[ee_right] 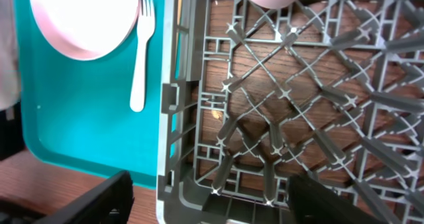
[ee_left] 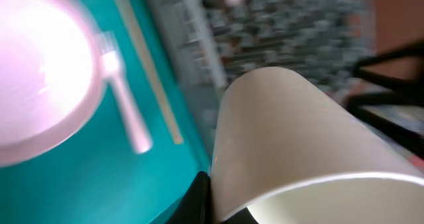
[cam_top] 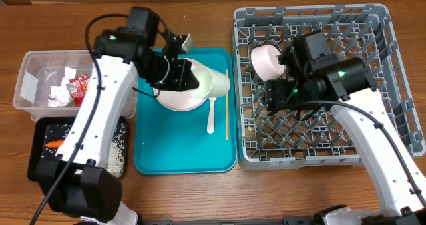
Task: Sort waste into correct bins and load items into the dishwasher
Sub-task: 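Lift the white cup and hold it out toward the right gripper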
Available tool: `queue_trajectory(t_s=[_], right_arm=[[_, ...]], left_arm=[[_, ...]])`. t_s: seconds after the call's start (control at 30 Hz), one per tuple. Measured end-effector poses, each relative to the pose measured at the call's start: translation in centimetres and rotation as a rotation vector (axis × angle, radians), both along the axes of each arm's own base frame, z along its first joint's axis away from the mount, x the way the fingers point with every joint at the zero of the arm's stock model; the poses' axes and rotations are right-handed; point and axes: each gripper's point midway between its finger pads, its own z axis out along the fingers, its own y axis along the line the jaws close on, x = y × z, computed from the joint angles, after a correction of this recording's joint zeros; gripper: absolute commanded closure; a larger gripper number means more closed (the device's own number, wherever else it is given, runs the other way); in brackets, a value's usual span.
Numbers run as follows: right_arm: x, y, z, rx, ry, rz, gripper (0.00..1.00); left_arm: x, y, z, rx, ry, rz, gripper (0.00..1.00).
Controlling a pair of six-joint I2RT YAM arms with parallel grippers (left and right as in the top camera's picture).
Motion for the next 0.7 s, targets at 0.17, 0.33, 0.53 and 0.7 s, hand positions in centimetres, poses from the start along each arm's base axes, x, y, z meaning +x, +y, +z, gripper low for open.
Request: queue_trajectory(t_s=[0.17,0.33,0.53,0.7], right_arm=[[-0.7,2.1,1.2,0.182,-0.007,0.189,0.33],[-1.2,3.7,3.6,0.398,-0.074,0.367,0.32],[-1.7,4.8,6.7,0.606,-0.194,0.521,0.23],[-2.6,6.3,9.4,0.769,-0.287,0.642,0.21]], left_arm=[[-1.0,-0.7,4.5,-0.336,-0.066,-0.129,0.96],[-2.2,-1.2,7.0,-0.501,-0.134,-0.218,0.96],[-2.8,-1.6,8.5,-0.592,-0.214,-0.279,0.96],[-3.0,-2.0,8.9,-0.613,-0.252,-0.312,0.96]])
